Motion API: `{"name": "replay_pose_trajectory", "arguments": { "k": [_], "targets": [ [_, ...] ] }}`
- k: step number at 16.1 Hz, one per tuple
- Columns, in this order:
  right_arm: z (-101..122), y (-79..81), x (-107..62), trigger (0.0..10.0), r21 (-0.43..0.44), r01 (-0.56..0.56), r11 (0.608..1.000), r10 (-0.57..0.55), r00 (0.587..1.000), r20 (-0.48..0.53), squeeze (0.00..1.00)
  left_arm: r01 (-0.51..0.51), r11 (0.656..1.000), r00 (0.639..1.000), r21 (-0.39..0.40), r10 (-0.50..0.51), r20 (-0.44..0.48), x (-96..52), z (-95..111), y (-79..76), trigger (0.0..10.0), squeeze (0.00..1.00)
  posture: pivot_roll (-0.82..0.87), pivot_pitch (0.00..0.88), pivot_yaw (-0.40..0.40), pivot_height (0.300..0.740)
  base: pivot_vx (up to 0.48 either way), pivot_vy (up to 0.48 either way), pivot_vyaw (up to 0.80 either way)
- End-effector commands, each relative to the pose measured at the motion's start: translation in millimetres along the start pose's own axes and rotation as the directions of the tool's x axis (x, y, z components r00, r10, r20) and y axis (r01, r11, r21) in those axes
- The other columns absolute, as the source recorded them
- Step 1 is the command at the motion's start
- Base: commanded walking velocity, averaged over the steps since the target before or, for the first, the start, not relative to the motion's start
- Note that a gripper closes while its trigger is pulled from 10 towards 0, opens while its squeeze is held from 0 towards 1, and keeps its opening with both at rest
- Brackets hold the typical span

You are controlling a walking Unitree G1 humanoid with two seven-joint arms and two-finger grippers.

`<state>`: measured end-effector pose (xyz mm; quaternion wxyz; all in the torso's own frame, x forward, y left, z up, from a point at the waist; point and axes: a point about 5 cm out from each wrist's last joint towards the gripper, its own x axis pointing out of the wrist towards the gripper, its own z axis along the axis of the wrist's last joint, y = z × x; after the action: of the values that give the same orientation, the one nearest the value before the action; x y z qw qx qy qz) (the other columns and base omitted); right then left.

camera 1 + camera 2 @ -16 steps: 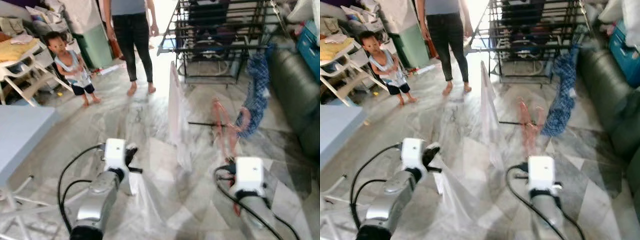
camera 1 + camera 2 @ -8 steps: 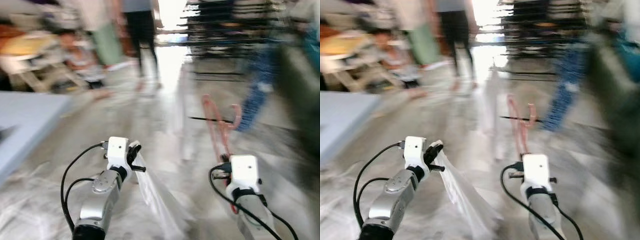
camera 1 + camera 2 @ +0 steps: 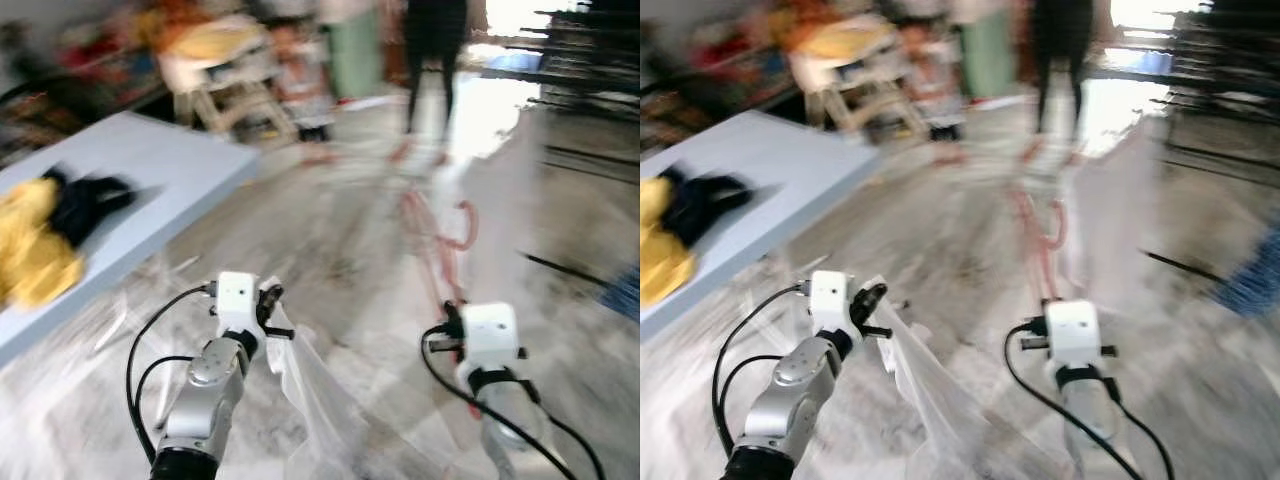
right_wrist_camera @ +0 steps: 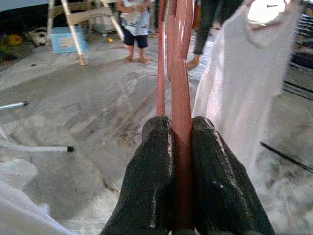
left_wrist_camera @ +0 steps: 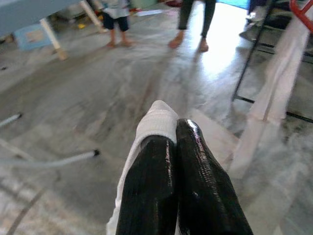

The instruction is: Hang hanger

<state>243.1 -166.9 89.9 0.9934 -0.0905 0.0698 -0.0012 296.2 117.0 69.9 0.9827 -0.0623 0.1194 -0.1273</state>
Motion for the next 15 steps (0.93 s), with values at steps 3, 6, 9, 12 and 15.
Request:
{"name": "replay_pose_trajectory", "arguments": {
  "k": [3,6,9,12,15],
  "targets": [
    [2.9,10.6,1.1,10.0,0.019,-0.034,0.999,0.034,0.999,0.012,0.0,-0.038,0.999,0.999,0.016,0.038,0.014,-2.5,4.0,11.7,10.0,0.0,-0.16,0.023,0.146,0.74,0.0,0.0,0.8],
    [2.9,10.6,1.1,10.0,0.019,-0.034,0.999,0.034,0.999,0.012,0.0,-0.038,0.999,0.999,0.016,0.038,0.014,-2.5,4.0,11.7,10.0,0.0,-0.16,0.023,0.146,0.74,0.0,0.0,0.8],
    [2.9,10.6,1.1,10.0,0.019,-0.034,0.999,0.034,0.999,0.012,0.0,-0.038,0.999,0.999,0.016,0.038,0.014,-2.5,4.0,11.7,10.0,0.0,-0.16,0.023,0.146,0.74,0.0,0.0,0.8],
    [2.9,10.6,1.1,10.0,0.019,-0.034,0.999,0.034,0.999,0.012,0.0,-0.038,0.999,0.999,0.016,0.038,0.014,-2.5,4.0,11.7,10.0,0.0,-0.16,0.023,0.146,0.74,0.0,0.0,0.8],
    [26.5,26.7,48.2,10.0,0.035,-0.25,0.968,0.246,0.966,0.078,0.0,-0.094,0.994,0.981,0.061,0.082,0.174,4.7,52.4,49.6,10.0,0.0,-0.05,0.0,0.005,0.74,0.0,0.0,0.27]
  ]
}}
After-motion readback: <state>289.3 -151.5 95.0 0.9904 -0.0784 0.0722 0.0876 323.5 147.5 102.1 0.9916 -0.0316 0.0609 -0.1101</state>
